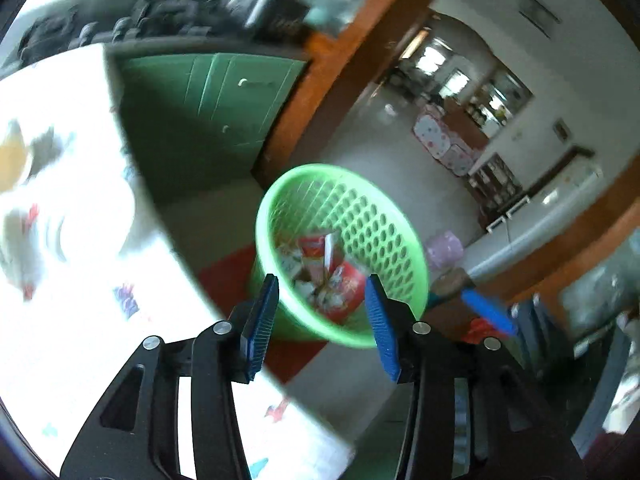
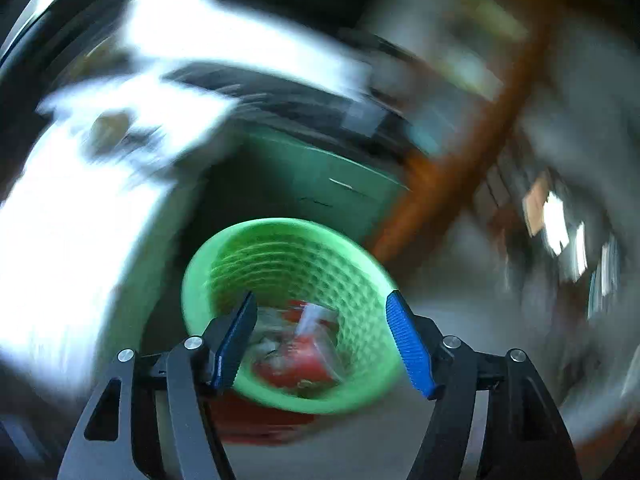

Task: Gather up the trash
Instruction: 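Open both grippers over the basket to drop the foil and red cup, then move both grippers back over the table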

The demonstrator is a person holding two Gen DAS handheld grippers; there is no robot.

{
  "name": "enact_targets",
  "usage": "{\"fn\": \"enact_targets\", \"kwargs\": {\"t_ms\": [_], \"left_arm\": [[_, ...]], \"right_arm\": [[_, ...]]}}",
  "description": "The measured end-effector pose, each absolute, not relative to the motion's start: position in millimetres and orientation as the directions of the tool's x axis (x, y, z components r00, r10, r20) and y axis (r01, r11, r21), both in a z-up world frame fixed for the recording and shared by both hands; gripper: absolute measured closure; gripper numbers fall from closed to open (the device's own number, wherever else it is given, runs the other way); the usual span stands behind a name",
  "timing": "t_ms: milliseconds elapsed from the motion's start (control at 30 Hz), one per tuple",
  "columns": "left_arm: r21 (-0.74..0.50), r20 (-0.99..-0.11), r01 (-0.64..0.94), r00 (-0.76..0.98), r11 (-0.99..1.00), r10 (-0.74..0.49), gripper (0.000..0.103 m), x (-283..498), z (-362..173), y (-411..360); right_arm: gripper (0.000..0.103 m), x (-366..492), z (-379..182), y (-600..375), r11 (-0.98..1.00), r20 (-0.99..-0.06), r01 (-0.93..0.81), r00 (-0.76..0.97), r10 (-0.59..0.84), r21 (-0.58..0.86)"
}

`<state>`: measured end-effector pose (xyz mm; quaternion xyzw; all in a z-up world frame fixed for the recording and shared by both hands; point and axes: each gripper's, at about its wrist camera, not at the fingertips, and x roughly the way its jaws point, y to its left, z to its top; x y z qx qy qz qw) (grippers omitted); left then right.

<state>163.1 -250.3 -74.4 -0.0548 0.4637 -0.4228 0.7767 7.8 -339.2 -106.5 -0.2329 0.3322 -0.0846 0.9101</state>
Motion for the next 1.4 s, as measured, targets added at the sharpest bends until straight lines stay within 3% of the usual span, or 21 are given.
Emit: {"fn": "enact_targets", "kwargs": {"t_ms": [33,67,100,233,367,533,833,967,1400], "left_arm": [[-0.474,-0.666,0.602,0.232,0.642,-0.709,0.086,162,-72,-241],[-0.493,-0.650,0.597,0.231,0.633,-0.724,0.086,162,-70,-234],[-0.508,-0.630,0.588,0.244,0.629,-0.737,0.086,161,-65,-225],[-0.495,-0.590,0.583,0.320,0.645,-0.741,0.086,158,-47,-187],[-0.483,-0.610,0.543,0.354,0.687,-0.709,0.082,157,-57,-159],[-0.483,-0.629,0.485,0.388,0.730,-0.674,0.075,157,-69,-135],[-0.486,-0.620,0.414,0.458,0.770,-0.637,0.064,159,-73,-99],[-0.463,-0.616,0.363,0.524,0.809,-0.588,0.053,157,-71,-86],[-0.362,-0.619,0.266,0.648,0.894,-0.443,0.044,116,-86,-68]], "right_arm": [[0.056,8,-107,-332,0.893,-0.563,0.006,0.774,-0.290,-0.450],[0.075,10,-103,-334,0.928,-0.581,0.022,0.775,-0.251,-0.371],[0.075,12,-102,-338,0.947,-0.590,0.038,0.774,-0.230,-0.320],[0.059,24,-101,-358,0.994,-0.651,0.079,0.751,-0.108,-0.073],[0.048,26,-104,-341,0.994,-0.641,0.045,0.761,-0.099,-0.100],[0.043,32,-112,-316,0.991,-0.647,-0.022,0.759,-0.068,-0.129],[0.038,52,-112,-303,0.994,-0.654,-0.074,0.757,0.001,-0.084],[0.036,58,-115,-296,0.992,-0.661,-0.098,0.750,0.026,-0.073],[0.035,64,-138,-252,0.966,-0.738,-0.233,0.670,0.078,-0.109]]}}
